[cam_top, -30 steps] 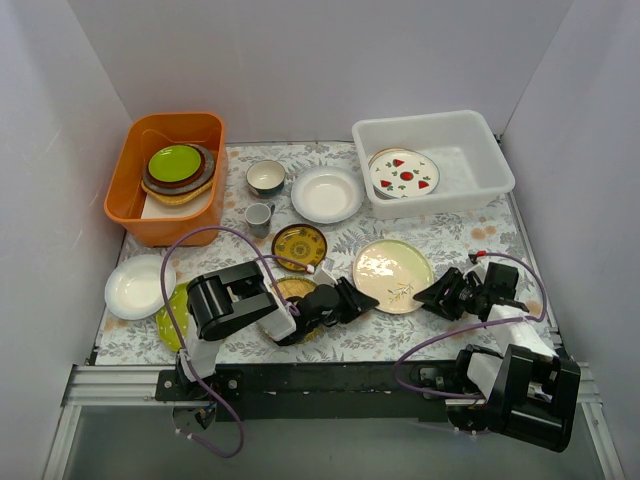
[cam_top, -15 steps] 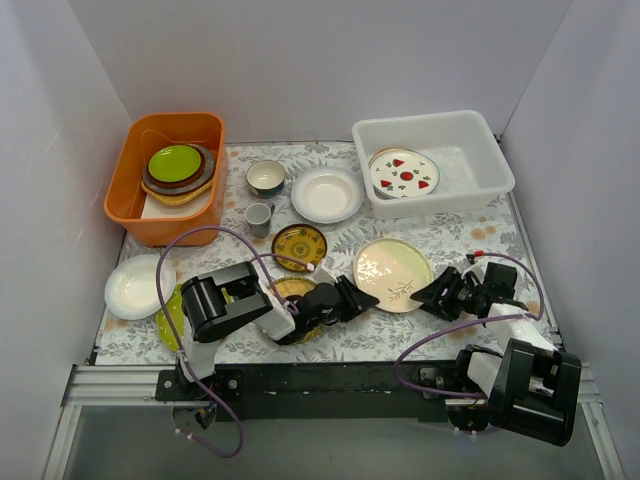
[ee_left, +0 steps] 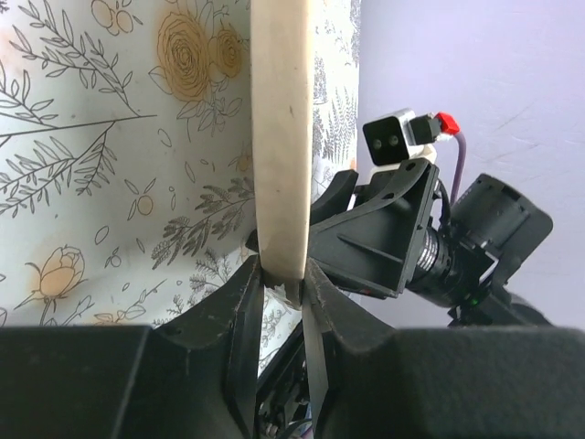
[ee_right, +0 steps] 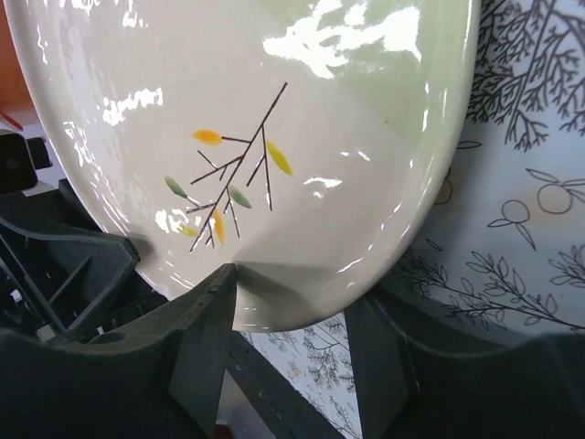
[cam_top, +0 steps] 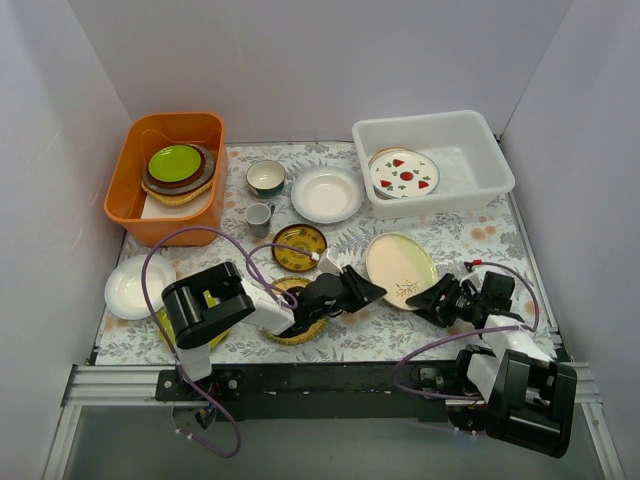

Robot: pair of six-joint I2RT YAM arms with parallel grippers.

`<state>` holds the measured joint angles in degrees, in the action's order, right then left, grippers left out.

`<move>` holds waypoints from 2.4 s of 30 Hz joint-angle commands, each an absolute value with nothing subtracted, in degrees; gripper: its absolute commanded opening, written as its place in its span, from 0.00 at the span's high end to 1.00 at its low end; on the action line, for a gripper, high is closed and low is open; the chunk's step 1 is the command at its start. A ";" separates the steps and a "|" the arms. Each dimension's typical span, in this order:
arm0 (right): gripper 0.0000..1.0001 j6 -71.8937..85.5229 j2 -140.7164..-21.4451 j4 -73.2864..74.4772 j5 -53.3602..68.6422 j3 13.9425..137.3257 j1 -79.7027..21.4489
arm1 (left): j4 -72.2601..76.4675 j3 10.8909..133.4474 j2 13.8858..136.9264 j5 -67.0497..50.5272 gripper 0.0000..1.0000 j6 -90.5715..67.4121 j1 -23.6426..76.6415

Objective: Place the plates into the plastic bin on the countertop
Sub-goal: Pick up the plate at the center of the board.

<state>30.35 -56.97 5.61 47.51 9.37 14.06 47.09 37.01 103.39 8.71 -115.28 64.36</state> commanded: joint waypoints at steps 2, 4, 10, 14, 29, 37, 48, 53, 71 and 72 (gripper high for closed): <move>0.44 42.08 -54.14 -6.84 52.03 5.19 13.62 | 51.94 39.47 102.22 3.78 1.00 -138.78 65.57; 0.44 45.07 -52.56 -10.87 51.59 3.09 13.62 | 51.68 39.11 102.04 3.43 1.00 -139.31 65.65; 0.50 54.49 -46.85 -16.96 47.47 0.44 13.62 | 50.89 37.27 101.16 3.43 1.00 -139.92 66.80; 0.52 58.00 -43.07 -18.97 43.34 -2.28 13.71 | 49.05 36.91 100.29 3.61 1.00 -140.10 68.29; 0.93 57.48 -53.96 -36.29 49.91 -2.29 13.71 | 47.46 36.56 101.51 1.93 1.00 -140.27 70.93; 0.99 55.47 -50.98 -31.83 51.24 1.47 13.80 | 44.83 35.95 99.59 2.11 1.00 -138.17 71.10; 0.99 51.24 -43.69 -17.32 52.30 13.09 13.80 | 29.90 37.88 92.55 6.41 0.76 -129.30 71.19; 0.99 50.71 -43.85 -14.24 52.21 18.45 13.80 | 27.60 36.57 90.18 9.93 0.46 -127.88 71.10; 0.99 50.54 -46.84 -13.80 52.29 20.83 13.80 | 13.63 40.16 82.80 15.20 0.24 -120.24 71.19; 0.99 50.71 -47.02 -13.97 52.38 21.09 13.80 | 12.32 40.51 82.18 15.73 0.24 -119.19 71.10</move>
<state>49.06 -46.81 -8.71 49.21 18.26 13.87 17.63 37.34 86.43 12.34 -115.28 71.07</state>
